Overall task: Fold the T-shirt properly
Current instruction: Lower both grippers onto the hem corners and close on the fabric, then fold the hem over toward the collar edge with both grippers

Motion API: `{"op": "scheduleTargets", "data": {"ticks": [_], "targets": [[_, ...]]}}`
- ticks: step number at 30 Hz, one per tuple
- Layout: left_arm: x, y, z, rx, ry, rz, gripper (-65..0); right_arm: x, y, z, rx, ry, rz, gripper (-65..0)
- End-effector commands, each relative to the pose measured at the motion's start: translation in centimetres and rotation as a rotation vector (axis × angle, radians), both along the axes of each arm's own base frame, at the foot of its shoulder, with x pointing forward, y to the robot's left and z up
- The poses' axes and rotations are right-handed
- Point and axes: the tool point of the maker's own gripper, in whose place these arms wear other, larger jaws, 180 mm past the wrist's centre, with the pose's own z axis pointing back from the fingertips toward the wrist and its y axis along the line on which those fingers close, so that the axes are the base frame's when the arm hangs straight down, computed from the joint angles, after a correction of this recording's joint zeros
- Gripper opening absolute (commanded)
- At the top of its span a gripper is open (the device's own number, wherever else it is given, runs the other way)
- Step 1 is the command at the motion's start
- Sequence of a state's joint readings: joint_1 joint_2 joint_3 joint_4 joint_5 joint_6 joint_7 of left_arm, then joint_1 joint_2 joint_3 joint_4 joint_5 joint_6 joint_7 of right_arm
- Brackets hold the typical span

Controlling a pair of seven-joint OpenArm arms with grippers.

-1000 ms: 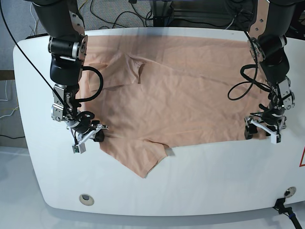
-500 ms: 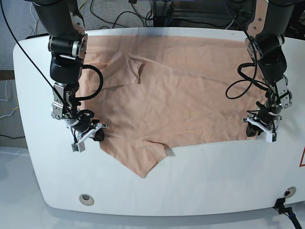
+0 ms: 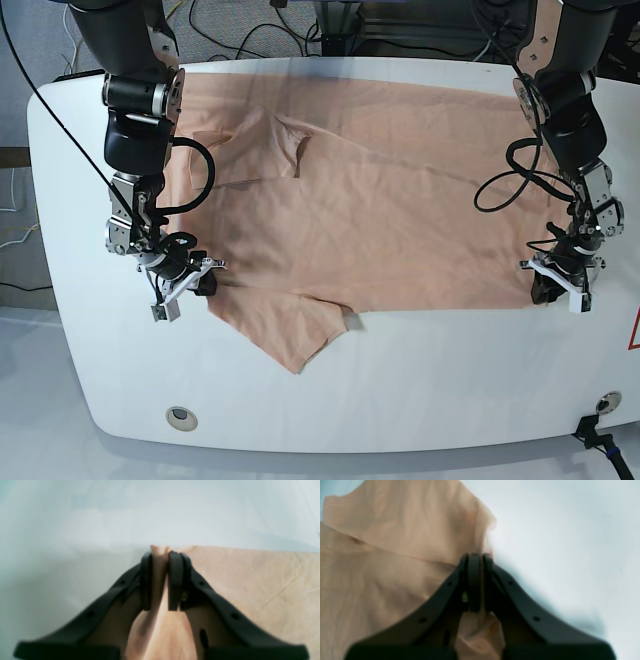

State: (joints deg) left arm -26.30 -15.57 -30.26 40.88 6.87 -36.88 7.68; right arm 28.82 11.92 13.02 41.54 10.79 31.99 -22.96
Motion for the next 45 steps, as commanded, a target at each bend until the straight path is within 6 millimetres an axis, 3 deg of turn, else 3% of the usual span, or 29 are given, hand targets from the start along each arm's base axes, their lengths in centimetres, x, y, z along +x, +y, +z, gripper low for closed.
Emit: {"op": "scheduleTargets", "data": {"ticks": [1, 6, 9, 19, 23, 25, 27, 34, 40, 45], "targets": [[1.4, 0.9, 2.9, 0.009, -0.085, 0.012, -57.8, 1.8, -0.4, 2.6, 0.006, -0.074, -0.008, -64.5], [1.4, 0.9, 2.8, 0.008, -0.082, 0.012, -57.8, 1.8, -0.4, 2.6, 0.008, -0.074, -0.007, -65.0], [0.8, 0.9, 2.0, 0.011, -0.064, 0.01, -65.0, 1.8, -0.4, 2.6, 0.008, -0.074, -0.007, -65.0], [0.7, 0.9, 2.0, 0.008, -0.066, 0.014, -65.0, 2.0, -0.3, 2.8, 0.011, -0.079, -0.008, -65.0], [0.2, 1.5, 3.0, 0.055, -0.093, 0.011, -65.0, 2.7, -0.4, 4.9, -0.012, -0.137, 0.003, -65.0], [0.5, 1.6, 4.6, 0.088, -0.135, 0.006, -65.0, 2.5, -0.4, 5.6, -0.038, -0.134, 0.022, -65.0], [0.1, 1.0, 4.6, 0.096, -0.142, -0.003, -65.0, 2.7, -0.3, 6.9, -0.065, -0.155, 0.037, -65.0], [-1.5, 1.1, 5.3, 0.159, -0.163, -0.017, -65.0, 0.2, -0.3, 9.2, -0.191, -0.166, 0.095, -65.0], [-3.9, 1.3, 4.3, 0.202, -0.138, -0.027, -65.0, -3.4, -0.1, 10.6, -0.294, -0.176, 0.134, -65.0], [-5.7, 1.4, 4.9, 0.263, -0.145, -0.045, -65.0, -6.5, 0.2, 11.6, -0.384, -0.156, 0.167, -65.0]]}}
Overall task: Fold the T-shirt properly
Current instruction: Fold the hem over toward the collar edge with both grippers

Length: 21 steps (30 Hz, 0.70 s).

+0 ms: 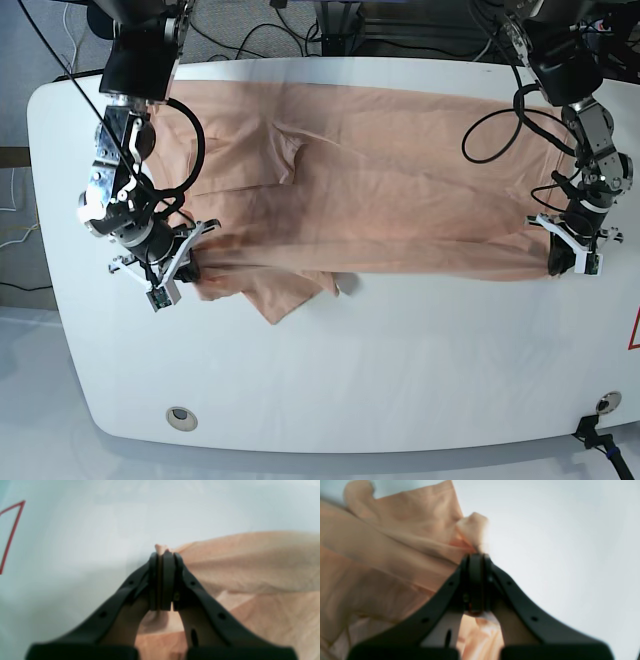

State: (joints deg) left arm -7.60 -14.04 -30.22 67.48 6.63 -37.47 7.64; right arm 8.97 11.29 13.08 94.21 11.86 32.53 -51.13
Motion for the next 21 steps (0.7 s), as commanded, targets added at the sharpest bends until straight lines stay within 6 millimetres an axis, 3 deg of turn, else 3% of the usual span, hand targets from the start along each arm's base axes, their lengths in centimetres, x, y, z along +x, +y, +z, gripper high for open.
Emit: {"op": "scheduleTargets", "data": {"ticks": [1, 7, 16, 21], "targets": [[0.6, 0.8, 3.2, 0.042, -0.088, -0.004, -65.0, 0.2, -0.2, 3.3, -0.037, -0.089, 0.009, -65.0], [-1.8, 0.4, 3.3, 0.103, -0.077, -0.028, -65.0, -3.8, 0.2, 3.5, -0.117, -0.053, 0.033, -65.0], [-7.1, 0.4, -0.4, 0.131, 0.048, -0.049, -65.0, -9.6, 0.1, -1.3, -0.137, 0.123, 0.045, -65.0], [-9.4, 0.8, -2.0, 0.152, 0.118, -0.064, -65.0, -11.0, 0.1, -2.4, -0.137, 0.164, 0.048, -62.9]]}}
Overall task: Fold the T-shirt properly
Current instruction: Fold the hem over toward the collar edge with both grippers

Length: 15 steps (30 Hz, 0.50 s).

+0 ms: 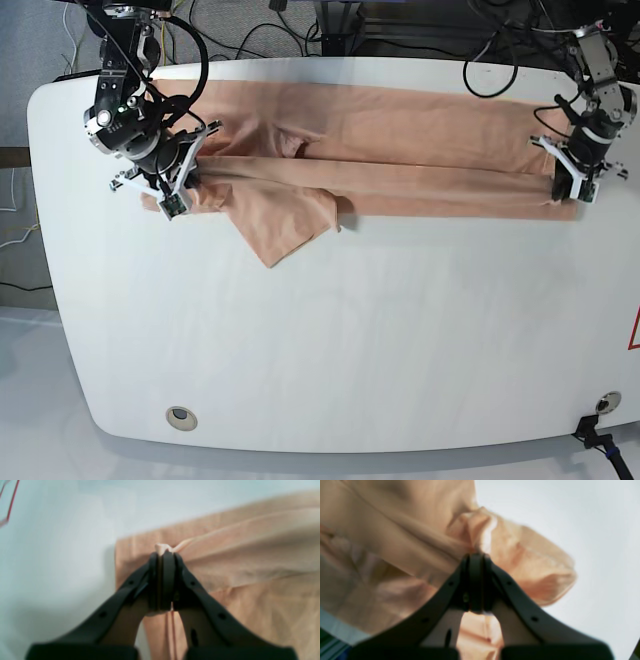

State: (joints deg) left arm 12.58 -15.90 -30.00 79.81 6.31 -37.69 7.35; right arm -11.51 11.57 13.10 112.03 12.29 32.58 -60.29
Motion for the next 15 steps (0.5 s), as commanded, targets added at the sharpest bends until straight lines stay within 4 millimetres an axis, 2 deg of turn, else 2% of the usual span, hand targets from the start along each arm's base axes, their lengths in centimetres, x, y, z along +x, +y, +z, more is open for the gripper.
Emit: {"op": "scheduleTargets", "data": {"ticks": [1, 2, 5, 6, 8, 9, 11, 13, 15], "targets": [[0.8, 0.6, 1.5, 0.021, -0.042, -0.011, -65.0, 0.6, -0.4, 0.9, -0.009, -0.034, -0.003, -57.7], [0.5, 0.2, 1.2, 0.015, -0.021, -0.033, -65.0, 0.4, -0.4, 0.8, -0.009, -0.031, -0.003, -51.8], [-0.3, 1.0, 0.2, 0.046, 0.071, -0.026, -65.0, 0.4, -0.4, 0.8, -0.014, -0.029, -0.001, -33.9], [-0.3, 1.1, 0.1, 0.051, 0.078, -0.024, -60.1, 0.4, -0.5, 0.8, -0.017, -0.029, 0.0, -28.0], [-0.2, 1.2, 0.3, 0.053, 0.075, -0.025, -45.8, 0.4, -0.5, 0.8, -0.019, -0.029, 0.003, -19.4], [0.2, 1.2, 0.6, 0.053, 0.062, -0.025, -40.0, 0.4, -0.5, 0.8, -0.019, -0.029, 0.003, -16.7], [0.9, 1.3, 1.3, 0.055, 0.039, -0.021, -31.5, 0.5, -0.4, 1.2, -0.019, -0.041, 0.007, -16.1], [2.1, 1.3, 3.3, 0.085, -0.011, -0.039, -28.1, 0.8, -0.3, 1.7, -0.023, -0.057, 0.019, -16.1], [3.2, 1.0, 5.2, 0.107, -0.061, -0.055, -27.5, 2.1, 0.2, 2.6, -0.027, -0.098, 0.062, -16.1]]}}
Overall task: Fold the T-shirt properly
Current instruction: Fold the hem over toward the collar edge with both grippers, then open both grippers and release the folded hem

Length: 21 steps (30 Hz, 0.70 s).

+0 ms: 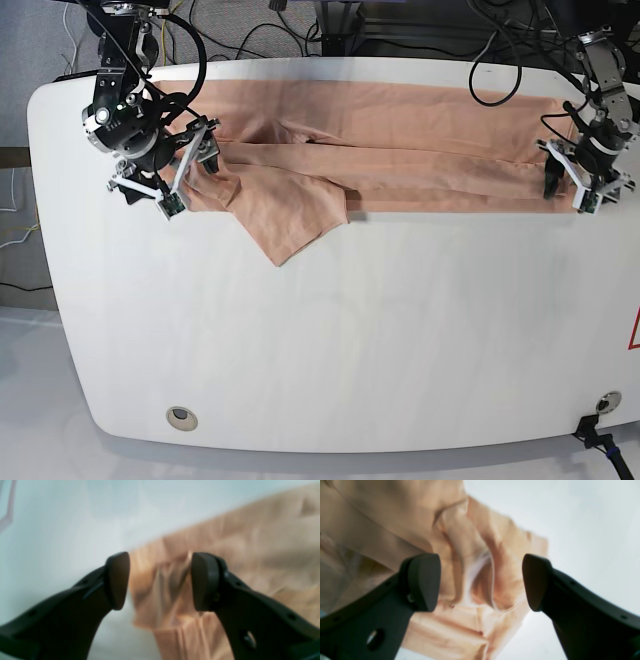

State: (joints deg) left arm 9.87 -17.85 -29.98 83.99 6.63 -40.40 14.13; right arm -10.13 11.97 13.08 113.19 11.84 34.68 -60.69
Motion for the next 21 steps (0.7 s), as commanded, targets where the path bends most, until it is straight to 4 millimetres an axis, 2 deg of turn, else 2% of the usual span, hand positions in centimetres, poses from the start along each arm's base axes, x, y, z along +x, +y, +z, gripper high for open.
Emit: {"op": "scheduleTargets", "data": {"ticks": [1, 5, 8, 14, 20, 21], "targets": [[2.2, 0.1, 3.8, 0.029, -0.113, -0.022, -27.6, 2.0, 0.3, 2.0, 0.003, -0.079, 0.037, -16.1], [4.0, -1.3, 5.3, 0.031, -0.161, -0.058, -27.9, 5.2, 2.1, 3.9, 0.064, -0.155, 0.033, -16.1], [4.5, -2.8, 4.9, 0.017, -0.155, -0.092, -27.9, 7.5, 3.2, 4.0, 0.127, -0.162, 0.019, -16.1], [4.4, -4.7, 4.0, -0.043, -0.159, -0.084, -27.9, 10.6, 4.6, 1.7, 0.242, -0.115, -0.001, -16.1], [4.4, -5.2, 3.7, -0.058, -0.159, -0.081, -27.9, 11.5, 5.7, -1.7, 0.324, -0.023, -0.023, -16.1], [4.4, -5.2, 3.7, -0.058, -0.159, -0.081, -27.9, 11.8, 6.1, -1.7, 0.338, -0.02, -0.023, -16.1]]}}
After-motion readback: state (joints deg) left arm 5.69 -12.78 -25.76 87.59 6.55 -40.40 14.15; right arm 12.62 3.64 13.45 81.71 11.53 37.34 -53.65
